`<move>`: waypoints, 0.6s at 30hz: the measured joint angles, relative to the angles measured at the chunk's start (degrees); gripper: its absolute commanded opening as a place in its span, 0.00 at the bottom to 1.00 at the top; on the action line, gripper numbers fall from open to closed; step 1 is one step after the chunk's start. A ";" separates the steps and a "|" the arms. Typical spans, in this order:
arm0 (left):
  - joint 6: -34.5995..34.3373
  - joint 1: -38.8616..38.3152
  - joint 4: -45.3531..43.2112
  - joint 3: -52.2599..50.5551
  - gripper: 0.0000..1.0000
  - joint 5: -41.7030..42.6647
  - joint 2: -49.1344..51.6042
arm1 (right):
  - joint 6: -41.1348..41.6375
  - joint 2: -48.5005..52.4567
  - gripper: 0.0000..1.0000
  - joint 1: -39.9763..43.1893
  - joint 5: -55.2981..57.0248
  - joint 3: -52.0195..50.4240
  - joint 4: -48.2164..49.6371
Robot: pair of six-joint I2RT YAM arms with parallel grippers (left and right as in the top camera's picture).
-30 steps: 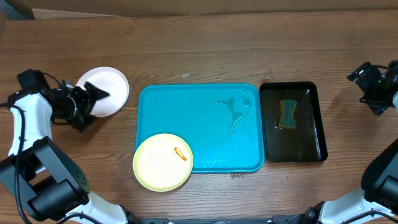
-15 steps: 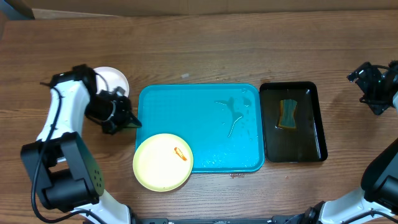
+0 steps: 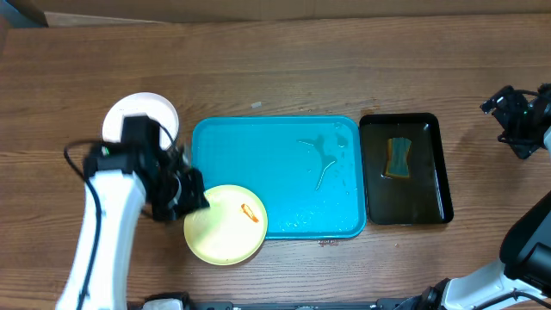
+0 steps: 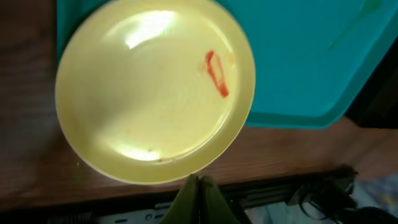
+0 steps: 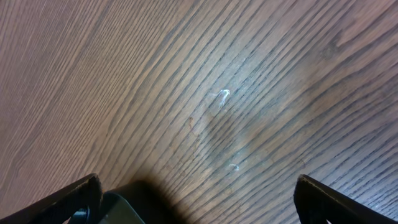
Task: Clean dirty plates on tray and stack at the side
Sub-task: 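Grip the yellow plate rim with the left gripper and slide it to tray center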
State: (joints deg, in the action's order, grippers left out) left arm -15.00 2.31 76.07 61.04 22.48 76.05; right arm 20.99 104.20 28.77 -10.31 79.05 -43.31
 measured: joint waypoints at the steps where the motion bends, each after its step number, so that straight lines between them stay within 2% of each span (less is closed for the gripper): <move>1: -1.44 -1.03 -0.02 -1.66 0.07 -0.83 -1.68 | 0.00 0.00 1.00 0.02 0.00 0.00 0.02; 2: -3.19 -2.29 0.02 -3.69 0.14 -2.01 -3.56 | -0.04 0.00 1.00 0.02 0.00 0.00 0.02; 3: -4.70 -3.15 0.02 -5.09 0.32 -2.86 -4.76 | -0.04 0.00 1.00 0.02 0.00 0.00 0.00; 4: -6.69 -3.89 0.07 -6.62 0.42 -4.09 -6.01 | -0.02 0.00 1.00 0.02 0.02 0.00 0.02; 10: -19.76 -4.37 -0.02 -12.20 0.44 -11.19 -8.48 | -0.02 0.00 1.00 0.02 0.02 0.00 0.04; 15: -25.51 -4.37 -1.09 -15.61 0.36 -13.68 -8.48 | -0.02 0.00 1.00 0.00 0.00 0.00 0.02; 18: -28.13 -4.37 -1.53 -17.79 0.35 -14.32 -8.48 | -0.02 0.00 1.00 0.02 0.00 0.00 0.00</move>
State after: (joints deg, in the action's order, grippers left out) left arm -43.13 -2.07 74.54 43.24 8.16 67.57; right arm 20.97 104.20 28.80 -10.31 79.05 -43.31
